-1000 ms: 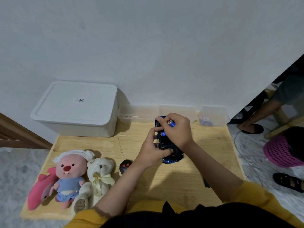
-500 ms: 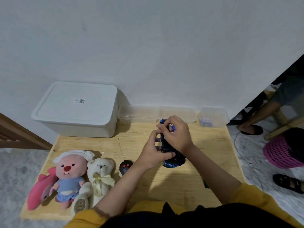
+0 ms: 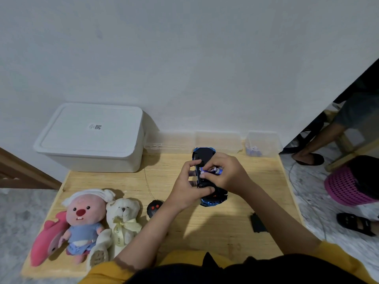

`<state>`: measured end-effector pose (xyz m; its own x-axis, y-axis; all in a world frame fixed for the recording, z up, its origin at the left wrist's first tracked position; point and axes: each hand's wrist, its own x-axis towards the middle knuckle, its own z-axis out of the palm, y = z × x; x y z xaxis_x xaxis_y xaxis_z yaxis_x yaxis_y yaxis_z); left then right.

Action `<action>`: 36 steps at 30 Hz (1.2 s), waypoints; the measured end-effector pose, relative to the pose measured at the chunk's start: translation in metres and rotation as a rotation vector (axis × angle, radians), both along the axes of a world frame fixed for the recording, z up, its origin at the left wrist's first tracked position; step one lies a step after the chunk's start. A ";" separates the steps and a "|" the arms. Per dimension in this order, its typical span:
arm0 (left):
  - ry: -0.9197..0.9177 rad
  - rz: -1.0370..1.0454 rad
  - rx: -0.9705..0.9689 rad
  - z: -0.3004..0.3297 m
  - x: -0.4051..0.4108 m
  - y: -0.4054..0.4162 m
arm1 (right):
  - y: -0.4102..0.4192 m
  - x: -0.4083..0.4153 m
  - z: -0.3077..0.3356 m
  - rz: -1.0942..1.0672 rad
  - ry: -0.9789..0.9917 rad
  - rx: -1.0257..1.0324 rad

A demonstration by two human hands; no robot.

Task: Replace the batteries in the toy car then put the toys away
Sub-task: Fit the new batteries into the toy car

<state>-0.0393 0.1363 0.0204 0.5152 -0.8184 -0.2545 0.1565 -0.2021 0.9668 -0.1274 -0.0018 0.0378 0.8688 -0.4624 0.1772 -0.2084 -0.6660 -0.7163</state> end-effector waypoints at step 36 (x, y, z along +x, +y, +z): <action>-0.022 0.083 0.012 0.007 0.006 0.005 | 0.006 0.005 0.010 0.038 0.131 -0.080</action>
<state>-0.0336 0.1414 0.0275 0.5867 -0.7698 -0.2515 0.1517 -0.2006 0.9679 -0.1224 0.0043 0.0477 0.9036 -0.4174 0.0961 -0.2698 -0.7290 -0.6290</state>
